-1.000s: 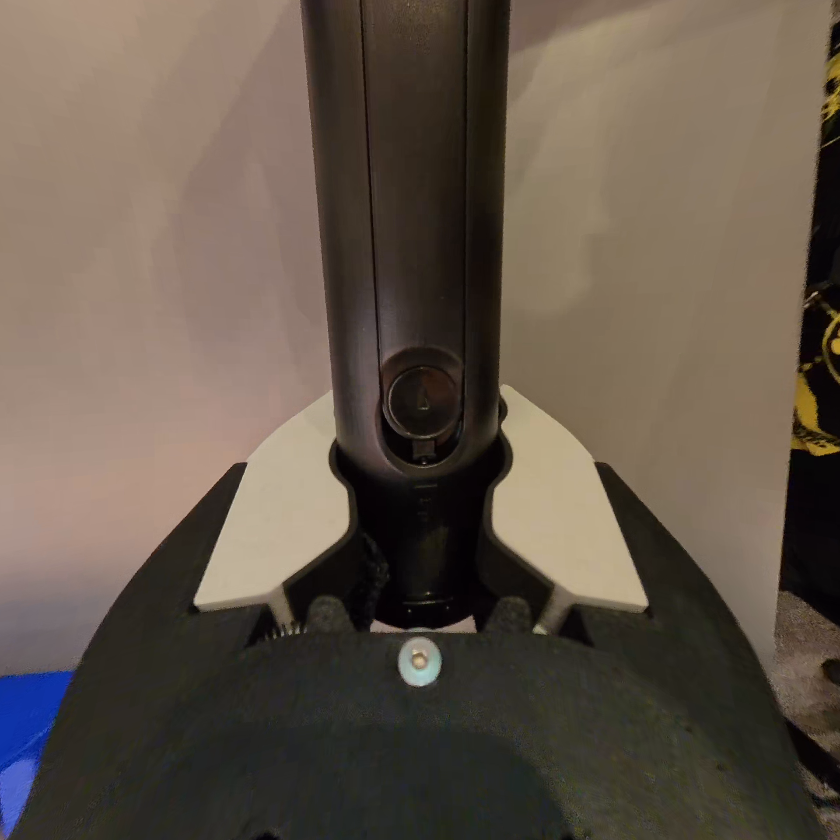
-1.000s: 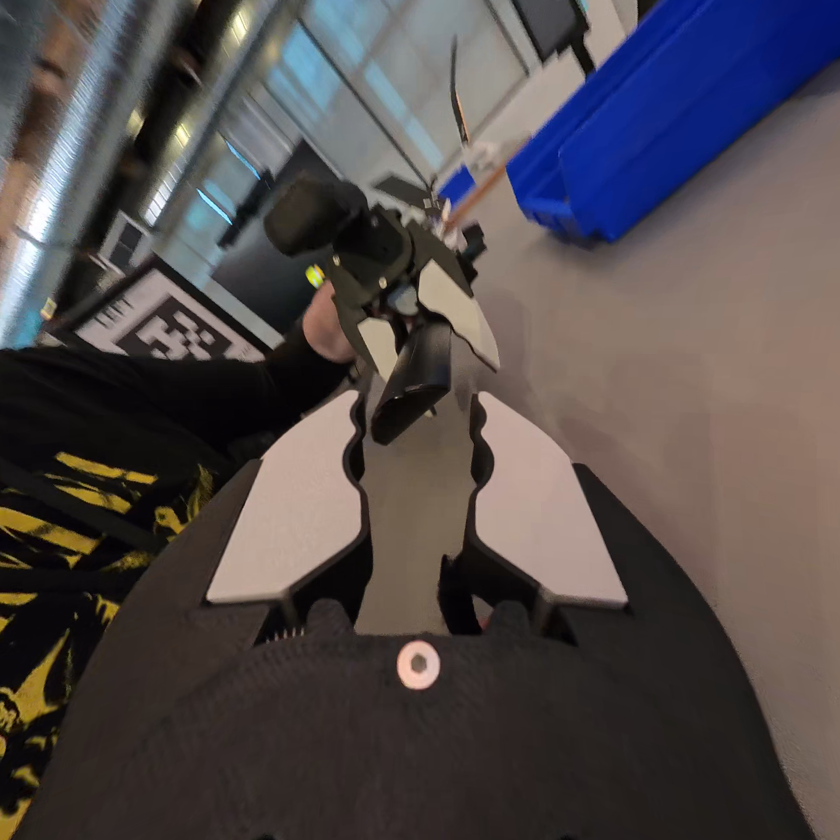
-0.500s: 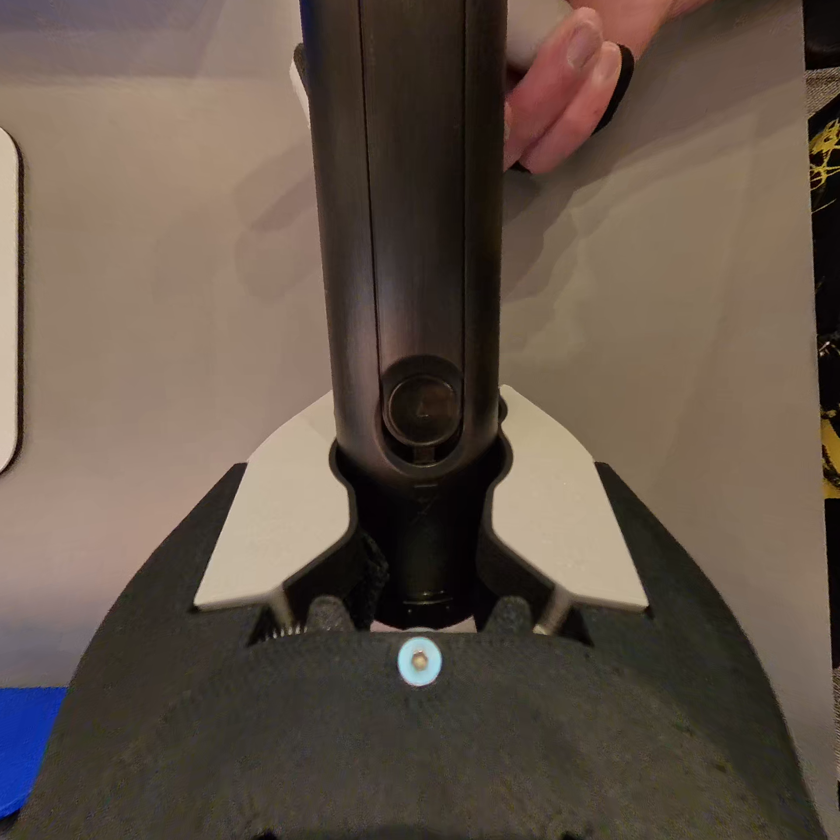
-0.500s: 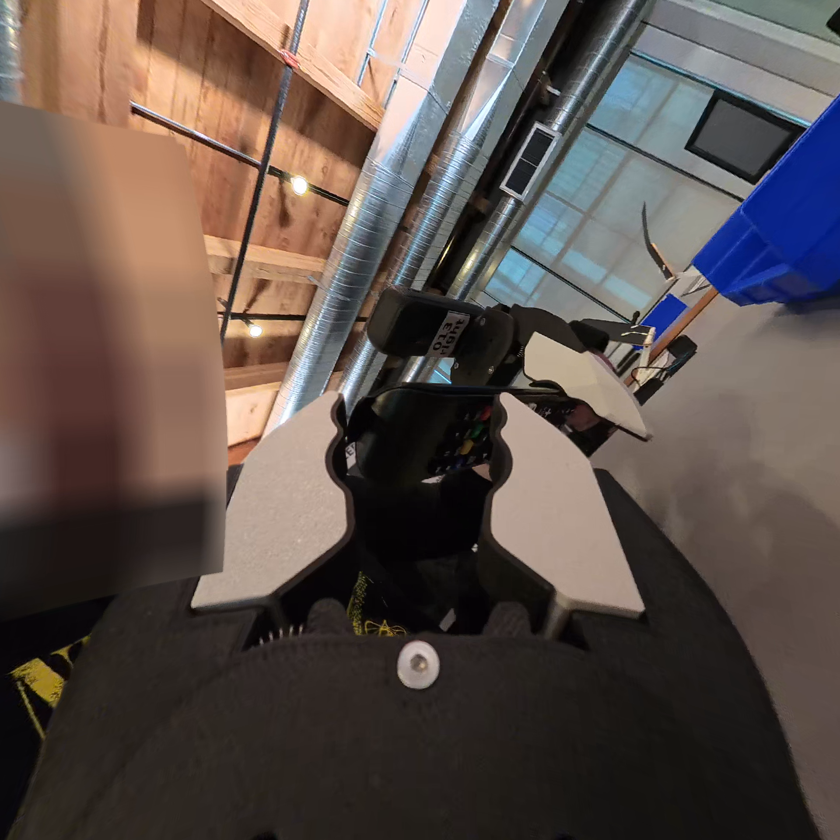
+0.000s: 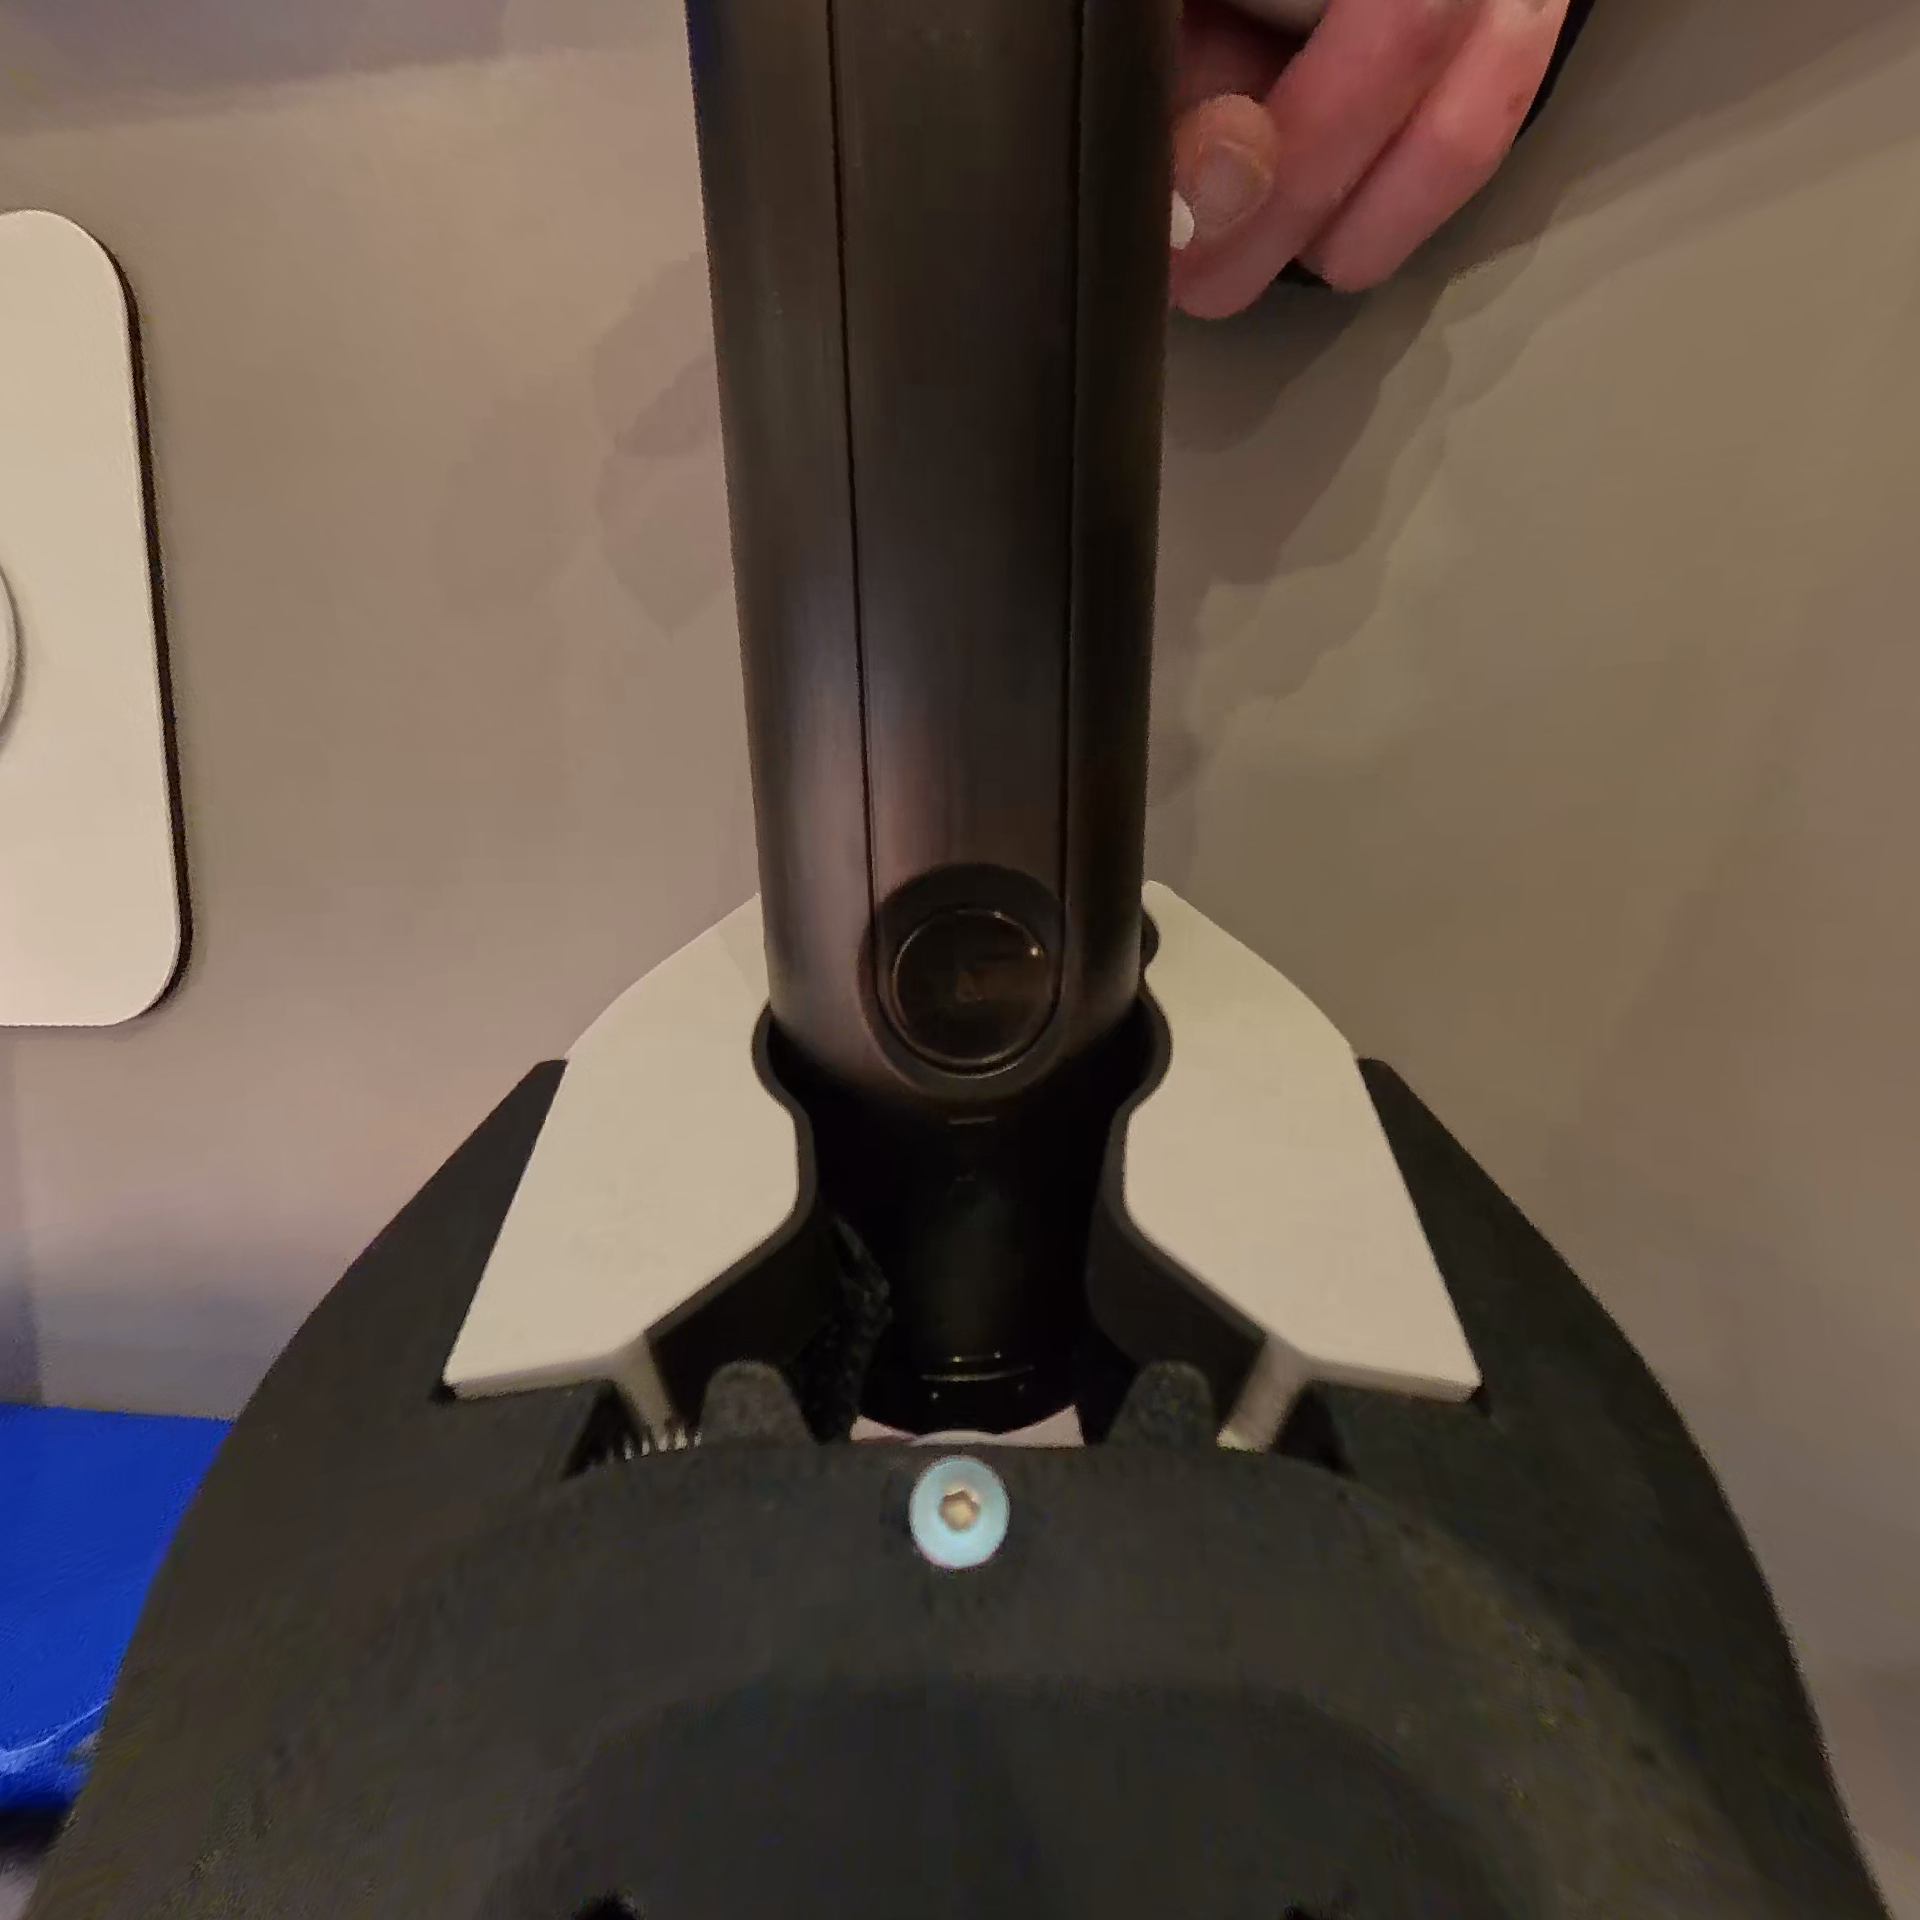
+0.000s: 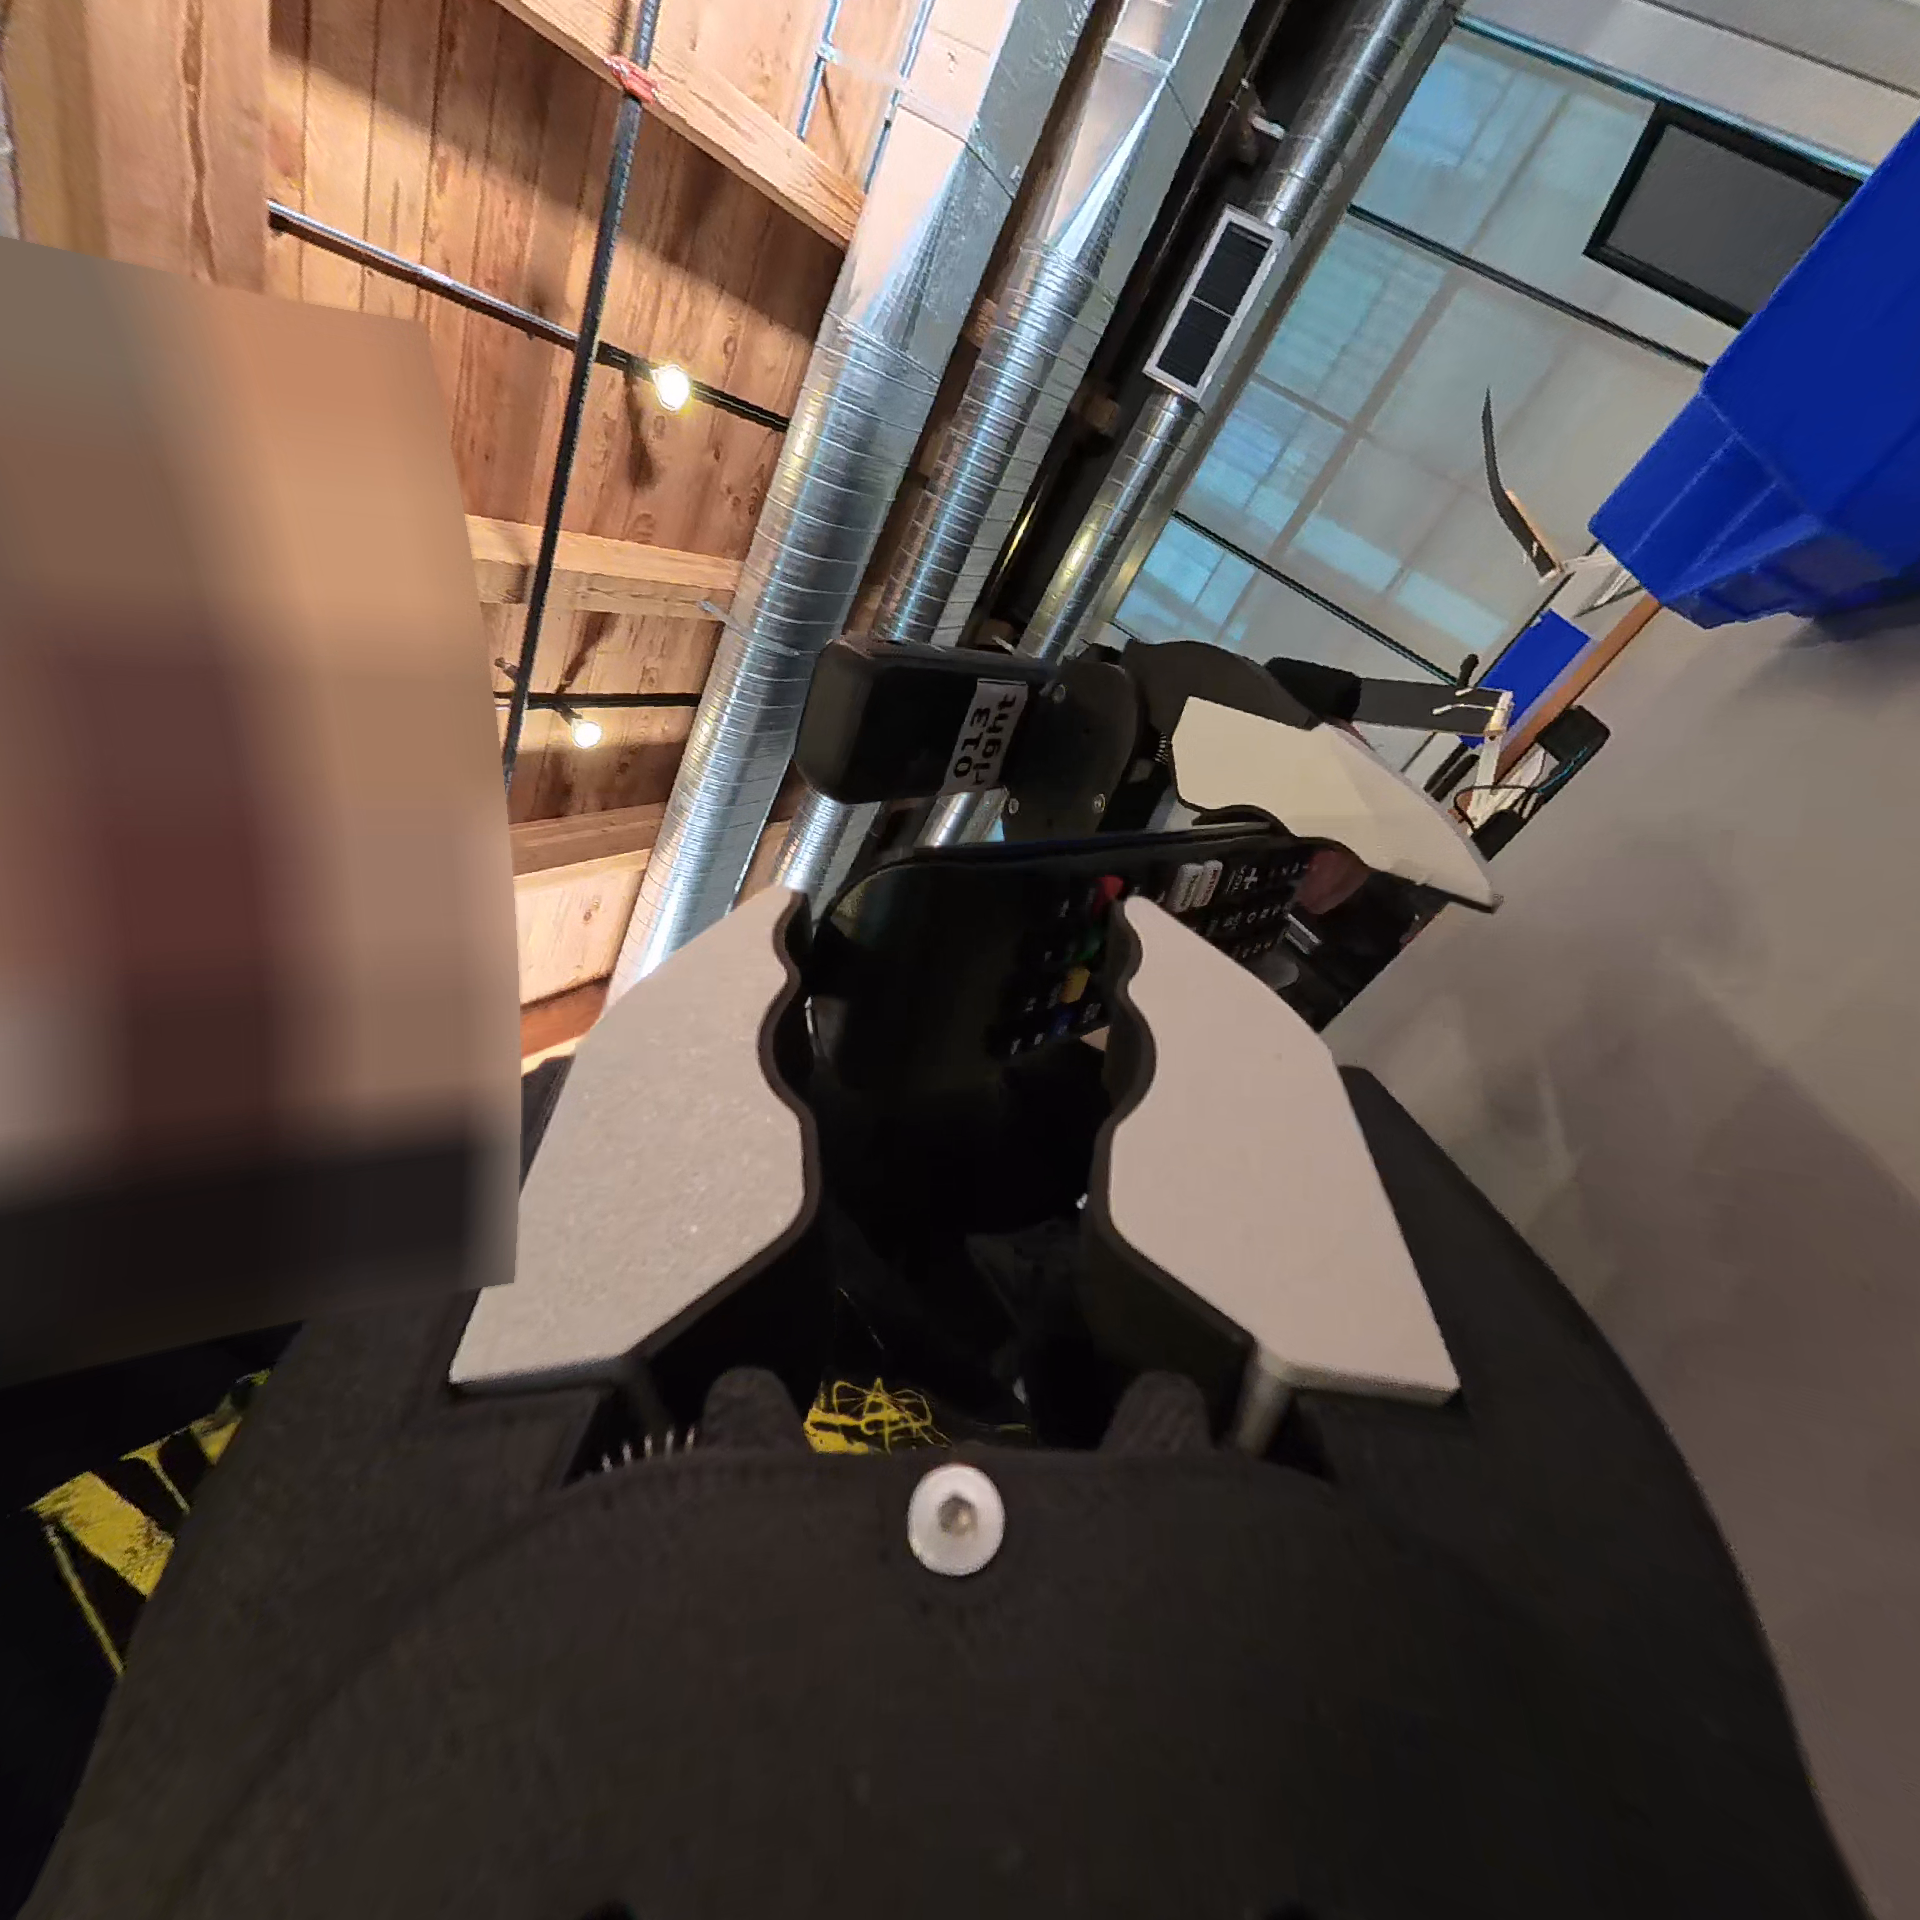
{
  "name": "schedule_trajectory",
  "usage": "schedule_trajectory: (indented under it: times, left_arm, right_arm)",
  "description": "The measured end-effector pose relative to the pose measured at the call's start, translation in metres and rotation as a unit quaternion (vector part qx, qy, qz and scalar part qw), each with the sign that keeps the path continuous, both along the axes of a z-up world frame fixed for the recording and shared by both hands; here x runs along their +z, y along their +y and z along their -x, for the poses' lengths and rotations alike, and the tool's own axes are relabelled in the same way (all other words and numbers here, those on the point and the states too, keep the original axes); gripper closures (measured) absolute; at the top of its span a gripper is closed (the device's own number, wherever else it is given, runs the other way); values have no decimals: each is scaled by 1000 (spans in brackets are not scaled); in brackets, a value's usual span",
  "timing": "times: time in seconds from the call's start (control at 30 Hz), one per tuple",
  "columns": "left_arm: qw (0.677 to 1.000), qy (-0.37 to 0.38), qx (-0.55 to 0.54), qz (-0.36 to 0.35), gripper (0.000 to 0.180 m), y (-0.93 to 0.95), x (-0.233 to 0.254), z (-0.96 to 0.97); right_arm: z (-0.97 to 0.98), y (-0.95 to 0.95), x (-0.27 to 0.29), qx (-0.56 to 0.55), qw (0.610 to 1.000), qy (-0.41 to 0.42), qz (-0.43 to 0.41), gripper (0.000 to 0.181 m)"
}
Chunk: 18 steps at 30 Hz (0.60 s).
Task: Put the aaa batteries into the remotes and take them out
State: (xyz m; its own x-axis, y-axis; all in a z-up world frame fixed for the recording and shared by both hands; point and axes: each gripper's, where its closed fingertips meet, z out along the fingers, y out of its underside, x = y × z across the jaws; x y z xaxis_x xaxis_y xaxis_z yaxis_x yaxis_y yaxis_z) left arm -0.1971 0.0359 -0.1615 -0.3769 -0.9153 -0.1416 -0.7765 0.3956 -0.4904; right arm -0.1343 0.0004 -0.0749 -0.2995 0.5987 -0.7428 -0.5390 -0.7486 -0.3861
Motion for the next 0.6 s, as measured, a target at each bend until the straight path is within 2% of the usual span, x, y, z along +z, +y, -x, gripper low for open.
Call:
schedule_trajectory:
  times: [0.07, 0.17, 0.23, 0.33, 0.4, 0.53, 0.6]
  left_arm:
    - [1000, 7, 0, 5, 120, 0, -1, 0]
    - [999, 28, -2, 30, 121, -4, -3, 1]
    - [998, 40, 4, 50, 120, -5, -4, 2]
    - [994, 55, 12, 90, 120, -7, -4, 2]
    - [991, 67, 18, 116, 120, -8, -4, 1]
    - [985, 91, 24, 143, 120, -6, -2, -4]
    - [987, 103, 16, 119, 120, -2, -1, -6]
  right_arm:
    - [0, 1, -2, -5, 1000, -25, -4, 126]
    - [-11, 5, -1, -48, 990, -130, -35, 115]
    - [-22, 10, -10, -102, 951, -279, -81, 113]
    - [-37, 12, -16, -153, 842, -491, -160, 112]
    - [-46, 13, -23, -177, 731, -620, -222, 114]
    - [-45, 11, -30, -171, 521, -765, -339, 117]
    - [-39, 11, -36, -151, 460, -792, -371, 120]
